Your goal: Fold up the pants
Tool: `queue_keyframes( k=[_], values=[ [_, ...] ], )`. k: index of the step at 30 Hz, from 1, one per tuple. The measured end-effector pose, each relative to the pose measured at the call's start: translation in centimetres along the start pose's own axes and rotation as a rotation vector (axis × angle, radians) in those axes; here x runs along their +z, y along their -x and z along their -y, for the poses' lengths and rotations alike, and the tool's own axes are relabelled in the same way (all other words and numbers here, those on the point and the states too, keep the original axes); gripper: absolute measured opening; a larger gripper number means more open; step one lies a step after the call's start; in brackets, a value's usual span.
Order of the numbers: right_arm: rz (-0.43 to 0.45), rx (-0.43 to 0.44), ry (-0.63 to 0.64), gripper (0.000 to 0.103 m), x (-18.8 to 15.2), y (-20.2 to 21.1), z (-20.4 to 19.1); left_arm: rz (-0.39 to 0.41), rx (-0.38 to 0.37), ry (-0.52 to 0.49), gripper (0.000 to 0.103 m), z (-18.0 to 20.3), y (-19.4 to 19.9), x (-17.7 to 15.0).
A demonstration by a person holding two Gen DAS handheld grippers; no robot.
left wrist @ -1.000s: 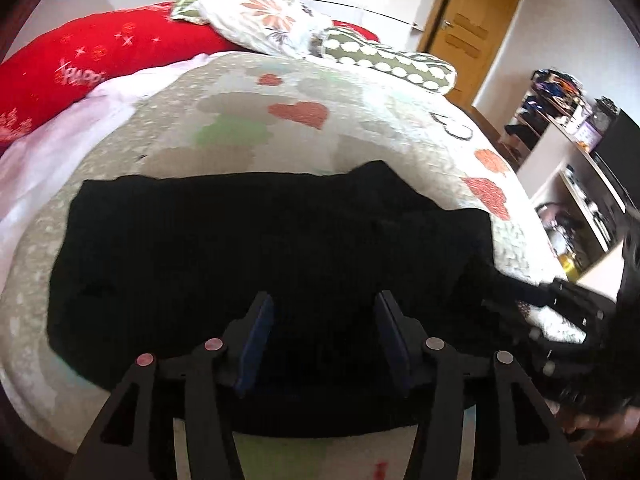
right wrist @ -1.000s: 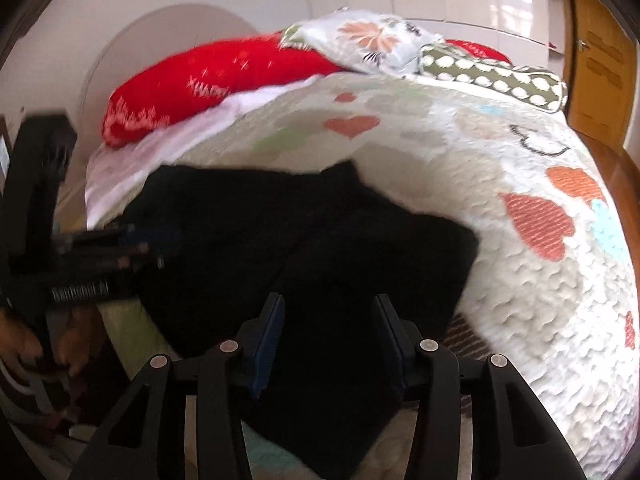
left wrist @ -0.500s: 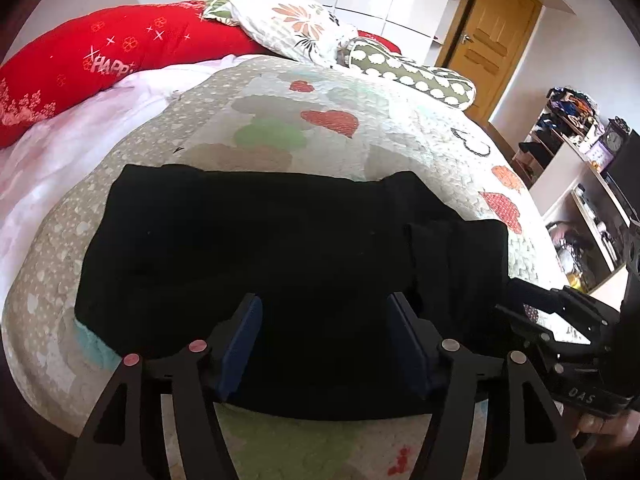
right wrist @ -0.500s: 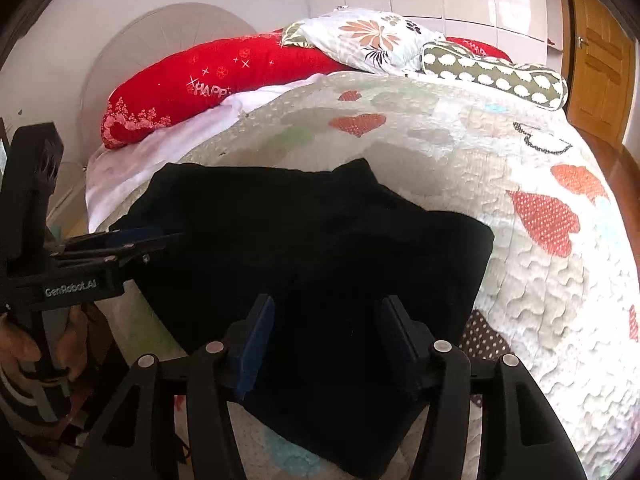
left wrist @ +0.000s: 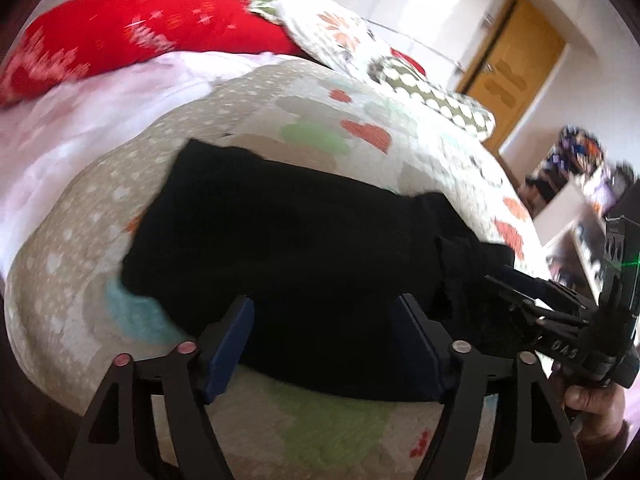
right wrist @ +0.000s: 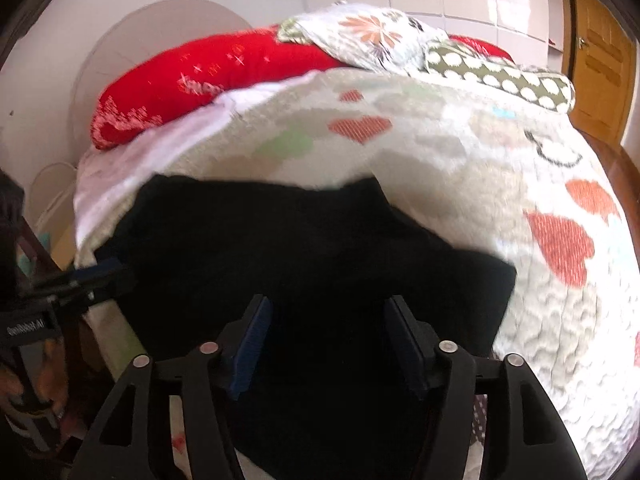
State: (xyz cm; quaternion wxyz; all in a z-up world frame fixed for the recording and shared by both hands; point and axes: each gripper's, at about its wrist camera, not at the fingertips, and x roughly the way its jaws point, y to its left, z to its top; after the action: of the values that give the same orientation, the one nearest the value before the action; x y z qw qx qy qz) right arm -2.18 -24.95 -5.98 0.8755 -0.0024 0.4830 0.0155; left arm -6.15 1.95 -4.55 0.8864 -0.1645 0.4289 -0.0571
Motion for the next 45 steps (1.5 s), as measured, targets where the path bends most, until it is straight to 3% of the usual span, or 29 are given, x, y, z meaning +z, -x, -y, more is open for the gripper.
queue_keyframes(
  k=[4,6,11,27,31,32,33,34,36,38,40,45],
  values=[
    [0.04,0.081,0.02,0.075,1.8,-0.4,-1.6,0.04,-0.023,0.086,0.077,-2.8,1.7,-0.8],
    [0.037,0.097,0.049,0.075,2.8,-1.6,-3.0,0.064,0.002,0.117,0.079,-3.8,2.2,-1.4],
    [0.012,0.164,0.096,0.078,4.7,-4.7,-6.0,0.072,-0.023,0.189,0.079,-6.0,2.6,-2.5],
    [-0.103,0.254,0.305,0.083,9.5,-14.3,-14.5,0.048,-0.064,0.286,0.083,-7.5,-2.9,-1.3],
    [-0.064,0.312,0.272,0.083,10.1,-15.9,-14.6,0.063,-0.069,0.292,0.081,-7.7,-3.7,-1.1],
    [-0.085,0.341,0.242,0.079,10.1,-16.6,-14.4,0.071,-0.064,0.288,0.077,-7.6,-3.6,-1.3],
    [-0.113,0.365,0.225,0.06,10.0,-17.2,-14.3,0.078,-0.053,0.283,0.071,-7.6,-3.6,-1.3],
    [-0.139,0.391,0.222,0.052,9.8,-17.8,-14.5,0.079,-0.032,0.276,0.055,-7.5,-3.7,-1.3],
    [-0.133,0.403,0.233,0.033,9.7,-17.5,-14.8,0.077,-0.022,0.267,0.044,-7.4,-3.7,-1.2],
    [-0.124,0.416,0.229,0.026,10.1,-16.6,-14.6,0.104,-0.007,0.241,0.029,-6.7,-2.5,-1.1],
    [-0.083,0.445,0.209,0.022,10.8,-14.5,-13.7,0.151,-0.006,0.188,0.02,-5.4,-0.8,-0.6],
    [0.088,0.485,0.136,0.021,12.2,-7.3,-8.7,0.287,-0.033,-0.042,0.016,0.9,2.5,0.6]
  ],
)
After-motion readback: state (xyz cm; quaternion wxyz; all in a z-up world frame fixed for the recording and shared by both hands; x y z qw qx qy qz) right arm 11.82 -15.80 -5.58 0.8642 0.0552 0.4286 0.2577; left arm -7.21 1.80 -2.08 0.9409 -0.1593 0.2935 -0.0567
